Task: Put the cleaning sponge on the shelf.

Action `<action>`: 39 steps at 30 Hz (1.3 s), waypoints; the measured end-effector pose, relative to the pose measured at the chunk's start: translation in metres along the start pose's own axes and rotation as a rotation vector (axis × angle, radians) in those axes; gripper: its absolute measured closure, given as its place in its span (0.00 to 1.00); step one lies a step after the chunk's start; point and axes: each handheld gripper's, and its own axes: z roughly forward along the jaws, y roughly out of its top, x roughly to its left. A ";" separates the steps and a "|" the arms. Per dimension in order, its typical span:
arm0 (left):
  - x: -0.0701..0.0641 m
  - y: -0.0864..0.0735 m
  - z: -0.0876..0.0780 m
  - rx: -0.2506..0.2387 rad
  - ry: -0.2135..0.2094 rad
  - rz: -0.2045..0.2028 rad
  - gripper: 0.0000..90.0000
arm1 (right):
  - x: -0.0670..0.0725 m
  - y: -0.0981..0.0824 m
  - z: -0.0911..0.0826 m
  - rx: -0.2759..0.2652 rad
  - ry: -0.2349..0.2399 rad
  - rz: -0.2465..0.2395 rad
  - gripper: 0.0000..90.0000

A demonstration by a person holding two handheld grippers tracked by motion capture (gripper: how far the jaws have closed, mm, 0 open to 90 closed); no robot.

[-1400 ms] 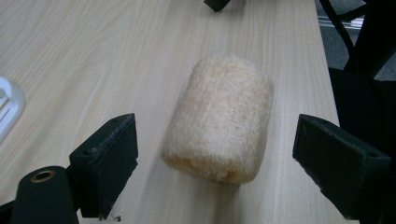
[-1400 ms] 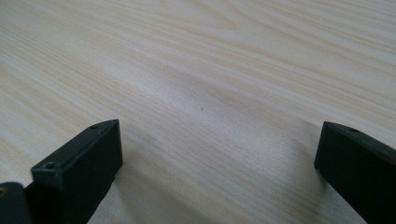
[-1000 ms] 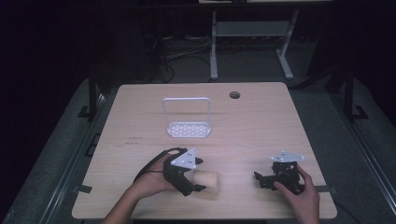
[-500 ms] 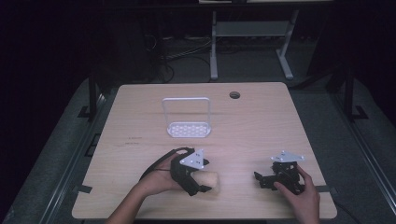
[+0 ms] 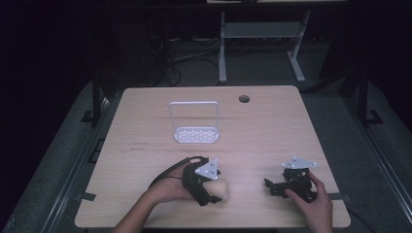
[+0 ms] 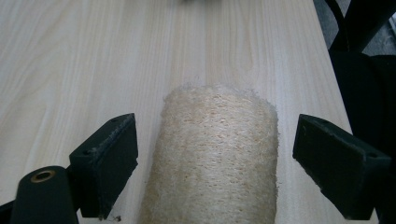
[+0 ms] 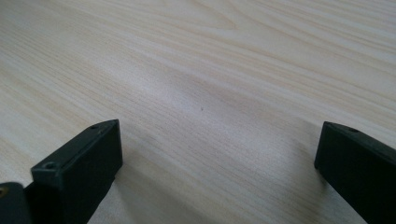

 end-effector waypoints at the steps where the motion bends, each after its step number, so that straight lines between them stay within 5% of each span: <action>1: 0.000 0.000 0.001 0.010 0.001 0.006 0.15 | 0.000 0.000 0.000 0.000 0.000 0.000 0.01; 19: 0.001 -0.003 0.018 0.114 -0.025 0.020 0.16 | 0.000 0.000 0.000 0.000 0.000 0.000 0.01; 39: 0.003 -0.004 0.018 0.125 -0.019 0.009 0.29 | 0.000 0.000 0.000 0.000 0.000 0.001 0.01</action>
